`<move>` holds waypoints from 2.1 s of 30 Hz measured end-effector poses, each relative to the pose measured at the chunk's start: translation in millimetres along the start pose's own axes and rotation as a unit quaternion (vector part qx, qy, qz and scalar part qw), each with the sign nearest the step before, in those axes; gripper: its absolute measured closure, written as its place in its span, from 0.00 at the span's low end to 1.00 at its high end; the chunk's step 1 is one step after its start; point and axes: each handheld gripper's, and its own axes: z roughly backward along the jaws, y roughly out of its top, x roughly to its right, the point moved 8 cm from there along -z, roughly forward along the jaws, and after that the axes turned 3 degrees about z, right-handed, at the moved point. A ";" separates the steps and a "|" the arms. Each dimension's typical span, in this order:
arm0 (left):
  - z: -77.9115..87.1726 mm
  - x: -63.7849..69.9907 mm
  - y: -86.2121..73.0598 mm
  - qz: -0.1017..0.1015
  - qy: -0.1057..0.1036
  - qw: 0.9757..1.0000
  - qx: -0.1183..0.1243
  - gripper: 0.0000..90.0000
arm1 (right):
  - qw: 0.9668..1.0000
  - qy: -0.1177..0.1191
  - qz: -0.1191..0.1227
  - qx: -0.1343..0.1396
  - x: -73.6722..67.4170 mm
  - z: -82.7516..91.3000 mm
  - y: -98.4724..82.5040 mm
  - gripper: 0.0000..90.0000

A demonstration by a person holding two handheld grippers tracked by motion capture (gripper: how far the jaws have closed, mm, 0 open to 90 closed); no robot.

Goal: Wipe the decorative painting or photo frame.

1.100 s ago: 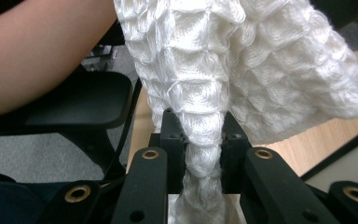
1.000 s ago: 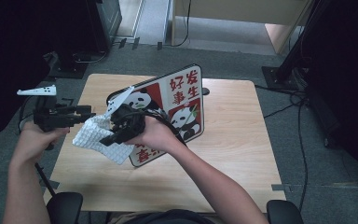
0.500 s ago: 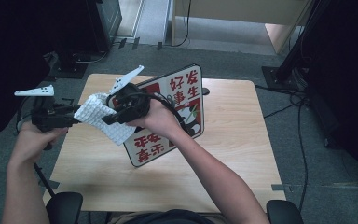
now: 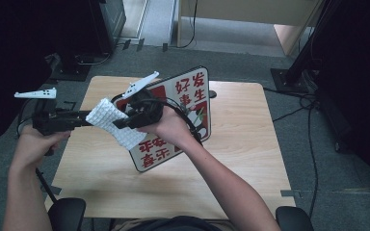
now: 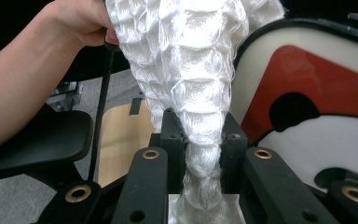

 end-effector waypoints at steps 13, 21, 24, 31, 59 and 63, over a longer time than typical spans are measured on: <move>1.3 -0.2 2.0 -0.019 0.012 1.000 0.010 0.61 | 1.000 -0.013 -0.025 0.008 1.4 -2.7 -13.2 0.87; 1.6 -0.4 2.6 -0.021 0.014 1.000 0.011 0.59 | 0.999 -0.013 -0.030 0.003 0.8 -5.9 -20.3 0.87; 1.3 -0.2 2.9 -0.021 0.013 1.000 0.012 0.58 | 0.999 -0.017 -0.027 0.003 0.8 -6.7 -24.4 0.87; -0.6 0.8 3.9 -0.022 0.012 1.000 0.011 0.58 | 0.999 -0.019 -0.035 -0.005 -0.7 -12.0 -34.3 0.88; -13.7 12.1 7.1 -0.034 -0.002 0.999 -0.002 0.59 | 0.998 -0.013 -0.059 -0.035 -4.0 -31.5 -76.5 0.88; -17.3 14.4 8.0 -0.034 -0.010 0.999 -0.005 0.61 | 0.997 -0.012 -0.062 -0.035 -4.3 -33.4 -81.0 0.88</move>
